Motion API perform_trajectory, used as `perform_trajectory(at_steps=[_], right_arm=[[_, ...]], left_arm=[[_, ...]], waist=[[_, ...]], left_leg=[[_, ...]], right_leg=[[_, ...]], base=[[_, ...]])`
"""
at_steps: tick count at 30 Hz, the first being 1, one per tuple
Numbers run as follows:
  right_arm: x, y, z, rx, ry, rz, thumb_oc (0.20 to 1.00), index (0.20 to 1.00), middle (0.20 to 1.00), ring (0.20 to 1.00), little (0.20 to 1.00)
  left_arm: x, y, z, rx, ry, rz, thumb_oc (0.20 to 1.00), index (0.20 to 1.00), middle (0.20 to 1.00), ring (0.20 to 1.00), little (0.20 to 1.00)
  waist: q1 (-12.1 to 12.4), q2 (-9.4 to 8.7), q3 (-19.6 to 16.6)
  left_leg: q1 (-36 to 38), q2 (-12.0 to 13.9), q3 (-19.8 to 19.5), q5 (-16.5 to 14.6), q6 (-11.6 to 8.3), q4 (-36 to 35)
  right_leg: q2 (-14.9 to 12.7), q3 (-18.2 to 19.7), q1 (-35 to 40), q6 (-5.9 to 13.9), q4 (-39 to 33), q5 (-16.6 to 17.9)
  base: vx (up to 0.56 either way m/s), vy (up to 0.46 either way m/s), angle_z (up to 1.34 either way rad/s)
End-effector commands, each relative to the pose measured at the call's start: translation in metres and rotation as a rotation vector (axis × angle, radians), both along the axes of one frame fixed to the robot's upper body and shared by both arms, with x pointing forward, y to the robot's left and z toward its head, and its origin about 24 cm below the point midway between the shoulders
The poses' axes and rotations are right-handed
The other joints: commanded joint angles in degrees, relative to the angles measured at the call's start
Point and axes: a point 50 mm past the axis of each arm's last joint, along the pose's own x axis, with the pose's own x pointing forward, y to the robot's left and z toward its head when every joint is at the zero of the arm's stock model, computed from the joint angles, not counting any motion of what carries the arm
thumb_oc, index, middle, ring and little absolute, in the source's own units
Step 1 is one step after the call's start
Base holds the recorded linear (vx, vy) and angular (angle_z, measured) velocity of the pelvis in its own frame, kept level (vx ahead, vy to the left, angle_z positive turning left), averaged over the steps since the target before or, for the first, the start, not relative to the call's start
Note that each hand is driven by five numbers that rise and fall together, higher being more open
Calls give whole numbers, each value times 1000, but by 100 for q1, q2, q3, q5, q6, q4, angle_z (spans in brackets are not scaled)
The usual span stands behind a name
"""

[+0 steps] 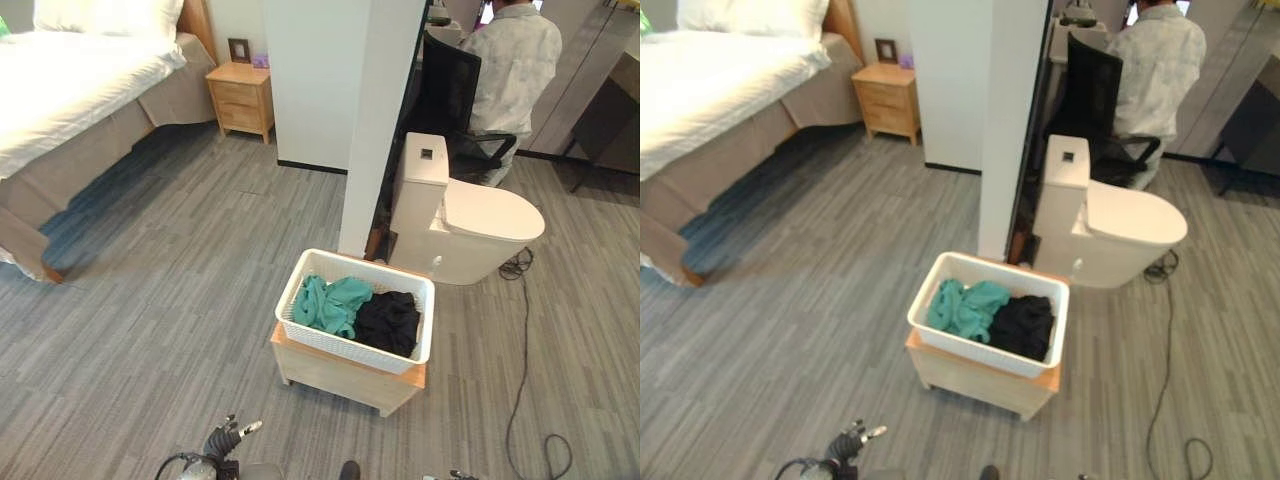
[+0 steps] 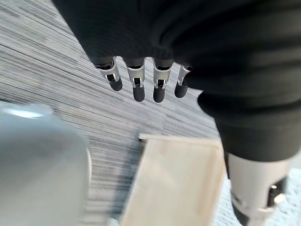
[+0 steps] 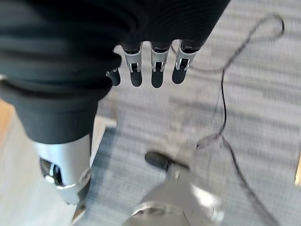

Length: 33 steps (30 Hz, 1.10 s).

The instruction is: Grab the laundry basket,head to the washer,open it,put in the laundry and shut it.

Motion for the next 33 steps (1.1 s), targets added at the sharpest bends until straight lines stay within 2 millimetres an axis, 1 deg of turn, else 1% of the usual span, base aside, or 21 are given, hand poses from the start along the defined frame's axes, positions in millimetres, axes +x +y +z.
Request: perform_trajectory(at_steps=[1, 5, 7, 9, 10, 11, 13, 15, 16, 18, 19, 21, 22, 23, 24, 25, 26, 29, 30, 31, 33], right_arm=[[-11, -21, 4, -73, 42, 60, 1000, 1000, 1000, 1000, 1000], [-15, -22, 4, -84, 46, 38, 1000, 1000, 1000, 1000, 1000], [-19, -30, 6, -96, 25, -73, 1000, 1000, 1000, 1000, 1000], [-11, -46, 13, -120, -80, -284, 1000, 1000, 1000, 1000, 1000], [-12, -46, 13, -120, -79, -284, 1000, 1000, 1000, 1000, 1000], [-4, -56, 20, -137, -169, -373, 1000, 1000, 1000, 1000, 1000], [-1, -61, 24, -146, -207, -395, 1000, 1000, 1000, 1000, 1000], [19, -78, 43, -203, -343, -365, 1000, 1000, 1000, 1000, 1000], [36, -96, 65, -277, -445, -321, 1000, 1000, 1000, 1000, 1000], [55, -115, 94, -333, -562, -322, 1000, 1000, 1000, 1000, 1000], [54, -115, 95, -333, -561, -324, 1000, 1000, 1000, 1000, 1000], [86, -125, 131, -399, -706, -246, 1000, 1000, 1000, 1000, 1000], [87, -125, 132, -400, -707, -248, 1000, 1000, 1000, 1000, 1000], [116, -122, 152, -414, -791, -185, 1000, 1000, 1000, 1000, 1000], [118, -123, 153, -414, -795, -187, 1000, 1000, 1000, 1000, 1000], [156, -113, 177, -398, -878, -86, 1000, 1000, 1000, 1000, 1000], [157, -113, 178, -398, -883, -86, 1000, 1000, 1000, 1000, 1000], [218, -81, 209, -337, -941, 111, 1000, 1000, 1000, 1000, 1000], [220, -81, 210, -338, -945, 112, 1000, 1000, 1000, 1000, 1000], [244, -60, 221, -290, -963, 176, 1000, 1000, 1000, 1000, 1000], [255, -52, 228, -276, -974, 200, 1000, 1000, 1000, 1000, 1000]], left_arm=[[21, -8, 15, 0, -119, -85, 1000, 1000, 1000, 1000, 1000], [26, -12, 20, 10, -150, -138, 1000, 1000, 1000, 1000, 1000], [25, -8, 24, 20, -174, -141, 1000, 1000, 1000, 1000, 1000], [30, 9, 41, 51, -267, -69, 1000, 1000, 1000, 1000, 1000], [29, 9, 41, 52, -266, -69, 1000, 1000, 1000, 1000, 1000], [31, 26, 63, 118, -363, -16, 1000, 1000, 1000, 1000, 1000], [29, 35, 73, 190, -391, -6, 1000, 1000, 1000, 1000, 1000], [16, 51, 97, 248, -463, 57, 1000, 1000, 1000, 1000, 1000], [10, 60, 110, 296, -488, 36, 1000, 1000, 1000, 1000, 1000], [17, 62, 121, 283, -514, 18, 1000, 1000, 1000, 1000, 1000], [18, 61, 121, 282, -514, 17, 1000, 1000, 1000, 1000, 1000], [37, 59, 135, 281, -564, -33, 1000, 1000, 1000, 1000, 1000], [38, 59, 135, 280, -566, -34, 1000, 1000, 1000, 1000, 1000], [61, 51, 141, 264, -593, -85, 1000, 1000, 1000, 1000, 1000], [63, 51, 142, 264, -599, -85, 1000, 1000, 1000, 1000, 1000], [92, 40, 154, 261, -636, -143, 1000, 1000, 1000, 1000, 1000], [94, 40, 155, 261, -640, -141, 1000, 1000, 1000, 1000, 1000], [130, 9, 146, 86, -604, -108, 1000, 1000, 1000, 1000, 1000], [132, 10, 147, 84, -608, -106, 1000, 1000, 1000, 1000, 1000], [143, 7, 143, 62, -571, -62, 1000, 1000, 1000, 1000, 1000], [149, 11, 144, 90, -558, -40, 1000, 1000, 1000, 1000, 1000]], waist=[[137, 522, -117], [45, 571, -202], [-1, 597, -247], [-36, 662, -290], [-32, 661, -290], [-49, 659, -312], [-57, 652, -328], [-79, 659, -338], [-99, 664, -368], [-148, 666, -397], [-141, 671, -392], [-188, 678, -377], [-186, 682, -368], [-212, 697, -313], [-210, 700, -291], [-227, 689, -136], [-232, 693, -123], [-263, 621, 287], [-276, 628, 291], [-277, 572, 471], [-283, 531, 556]], left_leg=[[349, 8, 24, 717, 332, -2134], [481, -62, 150, 668, 347, -2213], [650, -99, 337, 623, 376, -2341], [816, -129, 521, 569, 425, -2505], [820, -128, 527, 567, 425, -2505], [878, -127, 610, 519, 444, -2533], [924, -130, 652, 476, 452, -2533], [973, -123, 703, 401, 469, -2533], [1024, -115, 714, 333, 484, -2533], [1065, -96, 739, 288, 486, -2533], [1068, -95, 738, 286, 486, -2533], [1058, -85, 728, 258, 483, -2533], [1055, -84, 724, 258, 483, -2533], [1002, -76, 705, 283, 479, -2533], [990, -74, 702, 286, 478, -2533], [835, -53, 662, 351, 471, -2533], [818, -52, 661, 356, 471, -2533], [342, 15, 600, 571, 451, -2533], [321, 16, 595, 577, 450, -2533], [94, 40, 594, 703, 442, -2533], [-27, 55, 601, 767, 433, -2533]], right_leg=[[-297, 418, -118, 762, 435, -265], [-379, 531, -118, 815, 365, -193], [-446, 663, -82, 869, 258, -133], [-494, 823, -94, 967, 138, -52], [-493, 829, -93, 967, 138, -52], [-516, 875, -80, 998, 80, -14], [-521, 891, -57, 1019, 39, 2], [-529, 927, -53, 1045, 12, -9], [-529, 946, -37, 1048, 12, -41], [-529, 966, -21, 1047, 12, -55], [-528, 965, -18, 1047, 12, -56], [-519, 963, -39, 1047, 12, -56], [-518, 960, -41, 1047, 12, -55], [-507, 969, -130, 1049, 12, -24], [-504, 967, -141, 1047, 12, -20], [-479, 987, -345, 1043, 12, 47], [-477, 986, -362, 1042, 12, 53], [-421, 1003, -855, 1000, 73, 193], [-420, 1000, -881, 999, 86, 190], [-385, 1041, -1159, 978, 168, 254], [-375, 1057, -1305, 971, 216, 283]], base=[[132, 72, 6], [149, 101, -37], [178, 134, -49], [108, 93, -64], [74, 47, -55], [54, 23, -28], [74, 23, -15], [77, 17, -6], [78, 17, -17], [63, 17, -28], [37, 14, -9], [10, 11, 5], [-50, 12, 1], [-49, 8, 2], [-196, 3, 3], [-152, -5, 3], [-238, -8, 2], [-265, -25, -1], [-317, -31, -3], [-153, -11, 0], [-169, -15, -5]])
